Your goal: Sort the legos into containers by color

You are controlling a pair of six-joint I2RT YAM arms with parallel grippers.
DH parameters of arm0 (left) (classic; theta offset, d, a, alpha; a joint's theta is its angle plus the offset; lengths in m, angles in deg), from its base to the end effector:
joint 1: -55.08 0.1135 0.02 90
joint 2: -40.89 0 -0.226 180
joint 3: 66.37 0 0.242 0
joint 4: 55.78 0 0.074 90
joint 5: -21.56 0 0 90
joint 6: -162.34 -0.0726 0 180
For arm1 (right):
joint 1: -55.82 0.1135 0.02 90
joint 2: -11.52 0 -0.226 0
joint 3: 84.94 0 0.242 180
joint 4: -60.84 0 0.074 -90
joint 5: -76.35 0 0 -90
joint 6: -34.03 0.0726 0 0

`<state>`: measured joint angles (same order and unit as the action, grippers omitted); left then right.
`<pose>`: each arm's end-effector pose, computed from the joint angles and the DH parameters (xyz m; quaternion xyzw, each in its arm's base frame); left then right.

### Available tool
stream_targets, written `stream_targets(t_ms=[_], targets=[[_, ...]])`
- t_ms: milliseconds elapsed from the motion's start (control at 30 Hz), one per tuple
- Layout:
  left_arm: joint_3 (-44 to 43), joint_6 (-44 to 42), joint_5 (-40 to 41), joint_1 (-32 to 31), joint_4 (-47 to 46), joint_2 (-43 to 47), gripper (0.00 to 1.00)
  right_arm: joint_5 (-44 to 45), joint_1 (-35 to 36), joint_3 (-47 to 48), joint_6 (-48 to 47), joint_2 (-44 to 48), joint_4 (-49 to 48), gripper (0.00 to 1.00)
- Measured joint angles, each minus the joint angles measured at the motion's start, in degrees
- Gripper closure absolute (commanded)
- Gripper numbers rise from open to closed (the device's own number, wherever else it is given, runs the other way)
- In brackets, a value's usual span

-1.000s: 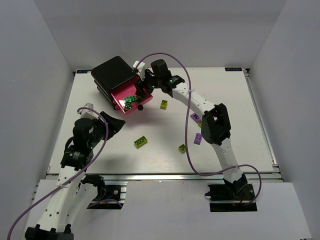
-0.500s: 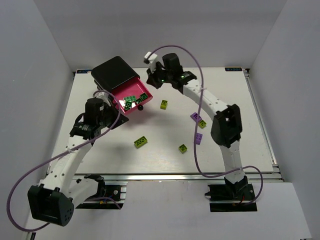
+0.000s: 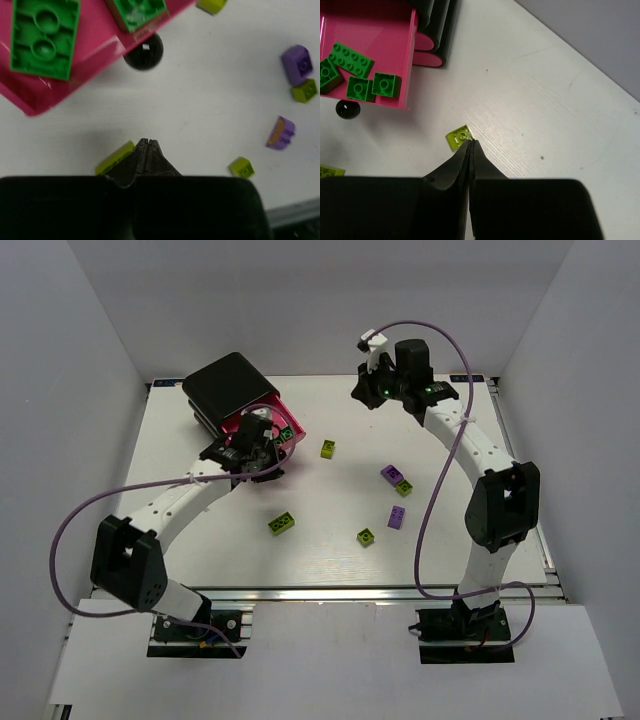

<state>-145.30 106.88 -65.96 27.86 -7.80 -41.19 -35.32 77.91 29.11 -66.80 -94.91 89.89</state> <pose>0.2882 -0.1447 0.2100 -0.0674 0.9404 -0.1532 0.2960 0.4120 0.1961 0.3107 -0.3315 0.7483 0.2088 0.5354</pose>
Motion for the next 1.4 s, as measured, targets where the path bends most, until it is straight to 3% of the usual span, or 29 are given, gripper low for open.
stream_targets(t_ms=[200,433,467,567,1067,1400], targets=[[-5.7,-8.9,11.6,-1.8,1.1,-7.6,0.93,-1.4,-0.6,-1.6,0.1,0.1,0.8,1.00],[-7.3,-17.2,19.5,-2.0,2.0,-11.7,0.72,-2.4,-2.4,-2.0,0.2,0.8,1.0,1.00],[-7.3,-17.9,20.1,-2.1,1.9,-11.8,0.64,-2.6,-2.6,-2.0,0.2,0.9,1.0,1.00],[-7.4,-19.7,22.1,-2.1,1.5,-12.5,0.56,-2.9,-3.0,-2.1,0.2,1.2,1.0,1.00],[-10.5,-23.1,25.0,-1.8,-4.3,-16.3,0.47,-3.6,-3.8,-3.1,-0.1,2.2,1.7,1.00],[-11.2,-24.5,29.2,-1.1,-8.5,-16.3,0.28,-3.8,-4.1,-4.0,-0.1,2.3,1.7,1.00]])
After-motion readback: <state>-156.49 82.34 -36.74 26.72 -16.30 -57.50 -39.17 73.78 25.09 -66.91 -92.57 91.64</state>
